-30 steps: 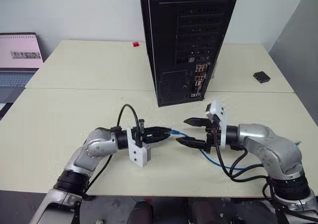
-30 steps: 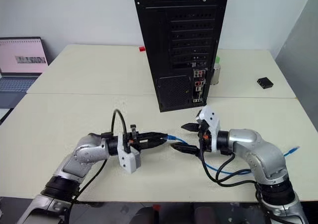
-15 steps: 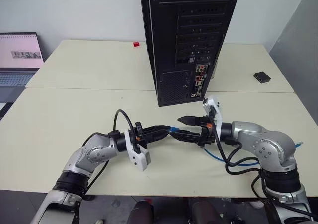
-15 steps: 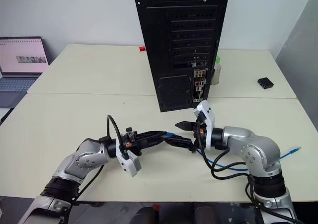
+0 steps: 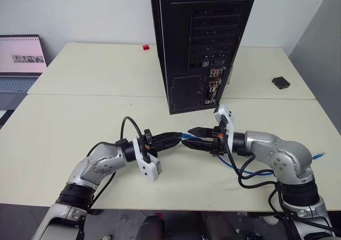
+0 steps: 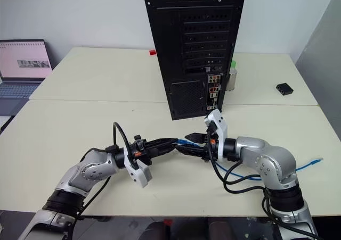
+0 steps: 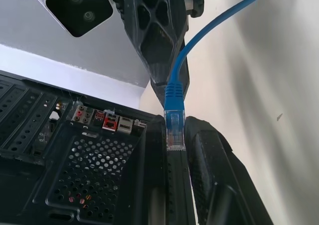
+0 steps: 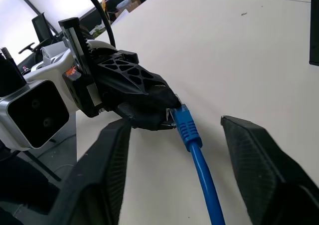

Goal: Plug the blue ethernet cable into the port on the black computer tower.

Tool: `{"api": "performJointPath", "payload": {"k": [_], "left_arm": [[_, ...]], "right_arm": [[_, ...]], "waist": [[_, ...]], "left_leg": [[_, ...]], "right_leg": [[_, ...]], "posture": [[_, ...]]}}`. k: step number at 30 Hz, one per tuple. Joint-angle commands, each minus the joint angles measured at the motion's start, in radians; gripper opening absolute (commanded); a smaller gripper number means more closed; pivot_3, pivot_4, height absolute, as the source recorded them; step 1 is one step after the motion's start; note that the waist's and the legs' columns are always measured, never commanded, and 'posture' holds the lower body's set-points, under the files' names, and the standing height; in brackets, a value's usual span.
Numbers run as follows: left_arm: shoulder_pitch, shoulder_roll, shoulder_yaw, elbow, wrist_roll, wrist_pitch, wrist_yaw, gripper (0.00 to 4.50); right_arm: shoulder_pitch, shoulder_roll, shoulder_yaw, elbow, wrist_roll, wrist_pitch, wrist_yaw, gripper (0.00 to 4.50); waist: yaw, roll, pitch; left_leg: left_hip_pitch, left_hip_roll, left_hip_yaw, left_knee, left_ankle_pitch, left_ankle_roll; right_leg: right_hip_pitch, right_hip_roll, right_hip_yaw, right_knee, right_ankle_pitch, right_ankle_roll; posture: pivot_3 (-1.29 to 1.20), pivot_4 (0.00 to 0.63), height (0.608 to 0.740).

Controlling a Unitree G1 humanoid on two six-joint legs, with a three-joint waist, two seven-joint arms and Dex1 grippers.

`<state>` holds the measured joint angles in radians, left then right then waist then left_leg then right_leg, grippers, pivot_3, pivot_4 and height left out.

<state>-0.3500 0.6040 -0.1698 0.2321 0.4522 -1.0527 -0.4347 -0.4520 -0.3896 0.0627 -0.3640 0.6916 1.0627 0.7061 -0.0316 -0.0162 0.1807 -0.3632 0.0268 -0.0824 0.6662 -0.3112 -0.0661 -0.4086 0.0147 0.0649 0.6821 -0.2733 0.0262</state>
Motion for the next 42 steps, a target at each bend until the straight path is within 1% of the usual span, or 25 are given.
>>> {"api": "performJointPath", "payload": {"k": [1, 2, 3, 5, 7, 10, 11, 16, 18, 22, 24, 26, 29, 31, 34, 38, 42], "left_arm": [[0.004, 0.008, -0.003, -0.044, -0.004, 0.001, 0.027, 0.25], [0.004, 0.007, -0.003, -0.046, -0.003, 0.003, 0.030, 0.25], [0.004, 0.007, -0.003, -0.046, -0.001, 0.004, 0.032, 0.25], [0.005, 0.008, -0.004, -0.048, 0.001, 0.005, 0.035, 0.25], [0.003, 0.003, 0.001, -0.052, 0.007, -0.001, 0.046, 0.25], [0.000, 0.002, -0.003, -0.056, 0.017, -0.012, 0.058, 0.25], [0.001, 0.002, -0.005, -0.057, 0.021, -0.015, 0.062, 0.25], [0.013, 0.007, -0.027, -0.046, -0.009, -0.024, 0.057, 0.25], [0.015, 0.011, -0.038, -0.042, -0.040, -0.010, 0.045, 0.95], [0.015, 0.020, -0.057, -0.027, -0.064, 0.016, 0.025, 1.73], [0.021, 0.029, -0.066, -0.017, -0.078, 0.032, 0.009, 2.21], [0.036, 0.047, -0.085, -0.038, -0.128, 0.036, -0.020, 2.69], [0.062, 0.047, -0.066, -0.082, -0.188, 0.116, -0.036, 3.33], [0.085, 0.046, -0.054, -0.092, -0.239, 0.173, -0.049, 3.40], [0.130, 0.028, -0.034, -0.151, -0.376, 0.362, -0.090, 3.40], [0.189, -0.005, -0.040, -0.312, -0.544, 0.661, -0.146, 3.40], [0.211, -0.051, -0.040, -0.488, -0.655, 1.011, -0.130, 3.40]], "right_arm": [[-0.015, 0.002, -0.005, -0.008, 0.027, -0.011, 0.005, 2.06], [-0.017, 0.002, -0.006, -0.007, 0.028, -0.011, 0.005, 1.89], [-0.017, 0.000, -0.004, -0.006, 0.028, -0.010, 0.007, 1.59], [-0.018, -0.003, -0.002, -0.006, 0.027, -0.010, 0.008, 1.15], [-0.019, -0.005, -0.002, -0.004, 0.028, -0.008, 0.010, 0.80], [-0.023, -0.004, -0.007, 0.000, 0.036, -0.002, 0.010, 0.16], [-0.025, -0.004, -0.010, 0.001, 0.039, 0.000, 0.010, 0.03], [-0.030, -0.008, -0.019, 0.005, 0.054, 0.011, 0.011, 0.02], [-0.032, -0.010, -0.021, 0.007, 0.057, 0.013, 0.010, 0.02], [-0.035, -0.018, -0.022, 0.011, 0.061, 0.013, 0.009, 0.02], [-0.033, -0.028, -0.020, 0.009, 0.052, 0.006, 0.008, 0.02], [-0.022, -0.051, -0.019, -0.004, 0.033, -0.008, 0.004, 0.02], [0.003, -0.063, -0.042, -0.030, 0.003, -0.053, -0.037, 0.02], [0.015, -0.056, -0.055, -0.047, -0.029, -0.095, -0.082, 0.02], [0.020, -0.029, -0.057, -0.078, -0.089, -0.151, -0.173, 0.02], [0.031, 0.006, -0.020, -0.119, -0.187, -0.199, -0.290, 0.02], [0.025, 0.134, 0.009, -0.123, -0.312, -0.239, -0.499, 0.01]], "waist": [[0.000, 0.000, 0.000], [0.000, 0.000, 0.000], [0.000, 0.000, 0.000], [0.000, 0.000, 0.000], [0.000, 0.000, 0.000], [0.000, 0.000, 0.000], [0.000, 0.000, 0.000], [0.000, 0.000, 0.000], [0.000, 0.000, 0.000], [0.000, 0.000, 0.000], [0.000, 0.000, 0.000], [0.000, 0.000, 0.000], [0.000, 0.000, 0.000], [0.000, 0.000, 0.000], [-0.002, 0.000, 0.000], [-0.003, 0.000, 0.000], [-0.004, 0.000, 0.000]], "left_leg": [[0.000, 0.000, 0.000, 0.000, 0.000, 0.000], [0.000, 0.000, 0.000, 0.000, 0.000, 0.000], [0.000, 0.000, 0.000, 0.000, 0.000, 0.000], [0.000, 0.000, 0.000, 0.000, 0.000, 0.000], [0.000, 0.000, 0.000, 0.000, 0.000, 0.000], [0.000, 0.000, 0.000, 0.000, 0.000, 0.000], [0.000, 0.000, 0.000, 0.000, 0.000, 0.000], [0.000, 0.000, 0.000, 0.000, 0.000, 0.000], [0.000, 0.000, 0.000, 0.000, 0.000, 0.000], [0.000, 0.000, 0.000, 0.000, 0.000, 0.000], [0.000, 0.000, 0.000, 0.000, 0.000, 0.000], [0.000, 0.000, 0.000, 0.000, 0.000, 0.000], [0.000, 0.000, 0.000, 0.000, 0.000, 0.000], [0.000, 0.000, 0.000, 0.000, 0.000, 0.000], [0.000, 0.000, 0.000, 0.000, 0.000, 0.000], [0.000, 0.001, 0.000, 0.000, 0.000, 0.000], [0.000, 0.001, -0.001, 0.000, 0.000, 0.000]], "right_leg": [[0.000, 0.000, 0.000, 0.000, 0.000, 0.000], [0.000, 0.000, 0.000, 0.000, 0.000, 0.000], [0.000, 0.000, 0.000, 0.000, 0.000, 0.000], [0.000, 0.000, 0.000, 0.000, 0.000, 0.000], [0.000, 0.000, 0.000, 0.000, 0.000, 0.000], [0.000, 0.000, 0.000, 0.000, 0.000, 0.000], [0.000, 0.000, 0.000, 0.000, 0.000, 0.000], [0.000, 0.000, 0.000, 0.000, 0.000, 0.000], [0.000, 0.000, 0.000, 0.000, 0.000, 0.000], [0.000, 0.000, 0.000, 0.000, 0.000, 0.000], [0.000, 0.000, 0.000, 0.000, 0.000, 0.000], [0.000, 0.000, 0.000, 0.000, 0.000, 0.000], [0.000, 0.000, 0.000, 0.000, 0.000, 0.000], [0.000, 0.000, 0.000, 0.000, 0.000, 0.000], [0.000, 0.000, 0.000, 0.000, 0.000, 0.000], [0.000, 0.001, 0.000, 0.000, 0.000, 0.000], [0.000, 0.001, 0.000, 0.000, 0.000, 0.000]], "posture": [[0.00, 0.150, 0.740], [0.00, 0.150, 0.740], [0.00, 0.150, 0.740], [0.00, 0.150, 0.740], [0.00, 0.150, 0.740], [0.00, 0.150, 0.740], [0.00, 0.150, 0.740], [0.00, 0.150, 0.740], [0.00, 0.150, 0.740], [0.00, 0.150, 0.740], [0.00, 0.150, 0.740], [0.00, 0.150, 0.740], [0.00, 0.150, 0.740], [0.00, 0.150, 0.740], [0.00, 0.150, 0.740], [0.00, 0.150, 0.740], [0.00, 0.150, 0.740]]}}
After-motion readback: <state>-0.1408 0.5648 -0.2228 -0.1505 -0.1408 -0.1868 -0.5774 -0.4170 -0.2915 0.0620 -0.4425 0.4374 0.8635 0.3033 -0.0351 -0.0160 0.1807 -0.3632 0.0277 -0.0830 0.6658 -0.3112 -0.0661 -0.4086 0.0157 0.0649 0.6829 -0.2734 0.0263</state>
